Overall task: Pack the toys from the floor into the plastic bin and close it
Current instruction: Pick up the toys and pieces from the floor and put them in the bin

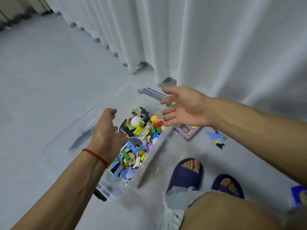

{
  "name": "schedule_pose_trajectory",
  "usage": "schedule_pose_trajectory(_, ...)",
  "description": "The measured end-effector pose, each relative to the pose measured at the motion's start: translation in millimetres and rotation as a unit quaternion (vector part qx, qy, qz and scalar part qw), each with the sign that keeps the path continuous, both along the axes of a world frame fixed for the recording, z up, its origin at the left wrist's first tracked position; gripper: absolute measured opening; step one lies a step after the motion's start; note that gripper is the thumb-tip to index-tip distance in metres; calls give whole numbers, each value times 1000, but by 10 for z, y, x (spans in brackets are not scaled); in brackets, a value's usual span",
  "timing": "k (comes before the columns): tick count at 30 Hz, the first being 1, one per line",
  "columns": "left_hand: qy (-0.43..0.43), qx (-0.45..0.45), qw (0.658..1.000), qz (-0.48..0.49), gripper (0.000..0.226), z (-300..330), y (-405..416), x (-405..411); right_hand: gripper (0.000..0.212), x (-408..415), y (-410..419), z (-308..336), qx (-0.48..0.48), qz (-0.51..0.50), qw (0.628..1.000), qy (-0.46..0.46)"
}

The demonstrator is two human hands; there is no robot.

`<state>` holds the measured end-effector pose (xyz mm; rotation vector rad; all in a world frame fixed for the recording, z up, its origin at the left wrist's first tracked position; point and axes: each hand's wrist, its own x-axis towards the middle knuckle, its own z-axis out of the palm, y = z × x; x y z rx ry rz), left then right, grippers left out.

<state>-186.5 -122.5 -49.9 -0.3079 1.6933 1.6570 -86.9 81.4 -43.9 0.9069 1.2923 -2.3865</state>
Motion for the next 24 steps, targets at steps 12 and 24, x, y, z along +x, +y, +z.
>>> schedule_pose_trajectory(12, 322, -82, 826, -455, 40, -1450, 1372, 1182, 51, 2062, 958, -1967, 513, 91, 789, -325)
schedule_pose_trajectory(24, 557, -151, 512, -636, 83, -2962, 2775, 1185, 82, 1794, 1094, -3283, 642, 10, 744, -183)
